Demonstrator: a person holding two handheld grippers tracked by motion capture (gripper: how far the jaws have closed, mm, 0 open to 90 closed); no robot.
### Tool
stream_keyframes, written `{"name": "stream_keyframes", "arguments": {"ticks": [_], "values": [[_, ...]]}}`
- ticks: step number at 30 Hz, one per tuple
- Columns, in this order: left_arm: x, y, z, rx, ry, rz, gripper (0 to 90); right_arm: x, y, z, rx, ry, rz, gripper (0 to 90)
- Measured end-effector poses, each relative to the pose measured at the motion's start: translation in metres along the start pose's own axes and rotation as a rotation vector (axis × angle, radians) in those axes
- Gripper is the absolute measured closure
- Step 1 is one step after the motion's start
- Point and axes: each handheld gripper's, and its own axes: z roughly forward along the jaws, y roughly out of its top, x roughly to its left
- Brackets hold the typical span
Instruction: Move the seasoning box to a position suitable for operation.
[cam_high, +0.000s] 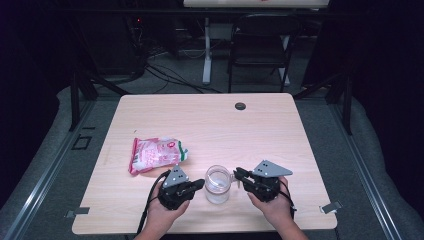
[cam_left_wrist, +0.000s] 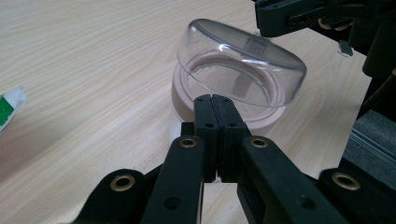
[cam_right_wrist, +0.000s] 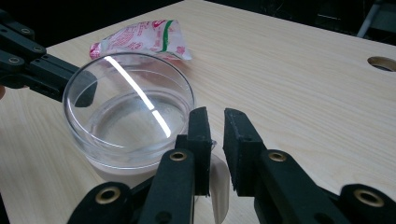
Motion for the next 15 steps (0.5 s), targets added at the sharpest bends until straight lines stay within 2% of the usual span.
{"name": "stream_keyframes", "arguments": {"ticks": [7,11,15], "values": [[-0.002,0.002,0.001,0.000,0.001,0.010,89.8,0.000,0.000,-0.001,0.006,-0.002,0.003,80.0],[-0.003,0.006,0.000,-0.009,-0.011,-0.007,89.6,0.000,0.000,-0.003,0.008,-0.001,0.005,78.9],[-0.006,0.011,0.001,-0.011,-0.016,0.008,89.3,0.000,0.001,-0.008,0.003,0.005,0.003,77.9]]}}
